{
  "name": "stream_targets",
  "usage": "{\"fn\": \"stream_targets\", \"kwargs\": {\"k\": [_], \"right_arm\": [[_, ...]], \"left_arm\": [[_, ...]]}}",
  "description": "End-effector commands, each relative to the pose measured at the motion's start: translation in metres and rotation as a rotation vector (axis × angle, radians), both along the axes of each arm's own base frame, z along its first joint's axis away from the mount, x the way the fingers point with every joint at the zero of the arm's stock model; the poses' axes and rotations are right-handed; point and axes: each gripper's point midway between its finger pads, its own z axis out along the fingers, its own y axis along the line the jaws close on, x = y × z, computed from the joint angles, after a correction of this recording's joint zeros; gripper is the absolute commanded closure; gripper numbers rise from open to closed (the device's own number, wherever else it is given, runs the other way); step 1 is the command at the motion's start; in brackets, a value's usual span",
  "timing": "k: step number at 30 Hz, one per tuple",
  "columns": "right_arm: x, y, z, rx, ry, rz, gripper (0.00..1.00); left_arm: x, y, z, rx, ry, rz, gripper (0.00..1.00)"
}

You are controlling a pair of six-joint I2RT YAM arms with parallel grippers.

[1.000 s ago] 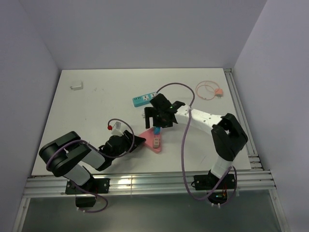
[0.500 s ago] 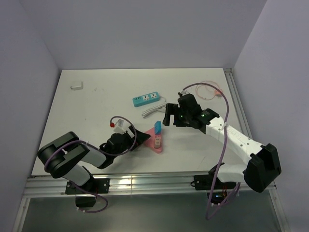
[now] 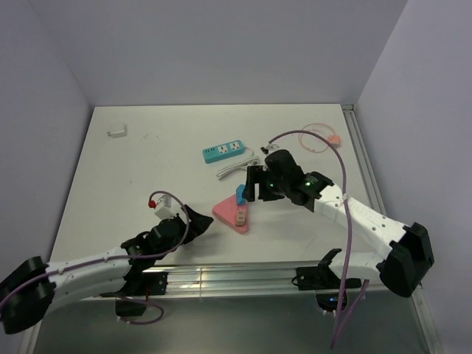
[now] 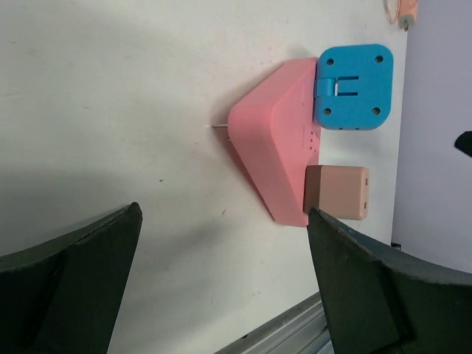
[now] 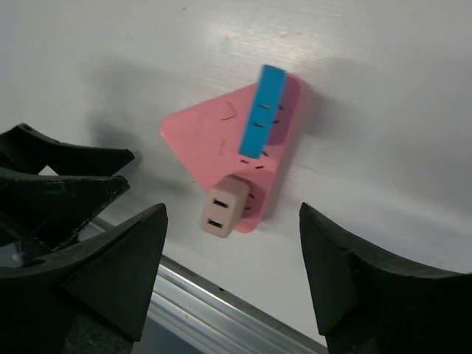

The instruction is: Insert the plug

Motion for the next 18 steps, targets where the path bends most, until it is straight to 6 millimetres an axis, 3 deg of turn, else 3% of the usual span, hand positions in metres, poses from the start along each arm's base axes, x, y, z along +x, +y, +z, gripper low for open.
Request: {"fn": "stream_targets", "kwargs": {"k": [1, 7, 8, 9, 10, 11, 12, 14, 15, 18], "right_arm": [[0.008, 0.043, 0.021, 0.041, -0.053, 0.071, 0.23], [0.015, 0.1, 0.011, 0.115, -0.002, 0.15, 0.42], [0.018, 0.11, -0.002, 0.106, 0.02, 0.163, 0.44], [0.02, 0.121, 0.002, 0.121, 0.021, 0.173, 0.45], [0.02, 0.128, -0.002, 0.116, 0.032, 0.183, 0.45], [0.015, 0.14, -0.02, 0.09, 0.071, 0.209, 0.45], [0.016, 0.151, -0.017, 0.099, 0.072, 0.224, 0.45], [0.007, 0.169, -0.037, 0.082, 0.111, 0.26, 0.45], [0.006, 0.177, -0.038, 0.091, 0.118, 0.273, 0.45], [0.0, 0.187, -0.059, 0.067, 0.165, 0.276, 0.45]], "left_arm": [[-0.008, 0.045, -0.02, 0.15, 0.025, 0.1, 0.01], [-0.006, 0.061, 0.03, 0.111, -0.046, 0.147, 0.05], [-0.006, 0.064, 0.036, 0.118, -0.053, 0.152, 0.05], [-0.007, 0.069, 0.037, 0.155, -0.054, 0.154, 0.06], [-0.004, 0.069, 0.053, 0.144, -0.07, 0.16, 0.06], [-0.004, 0.071, 0.059, 0.154, -0.071, 0.165, 0.05], [-0.005, 0.074, 0.058, 0.196, -0.066, 0.162, 0.04], [-0.001, 0.074, 0.08, 0.194, -0.09, 0.169, 0.04], [0.0, 0.074, 0.09, 0.204, -0.101, 0.164, 0.03], [0.002, 0.075, 0.105, 0.204, -0.131, 0.169, 0.03]]}}
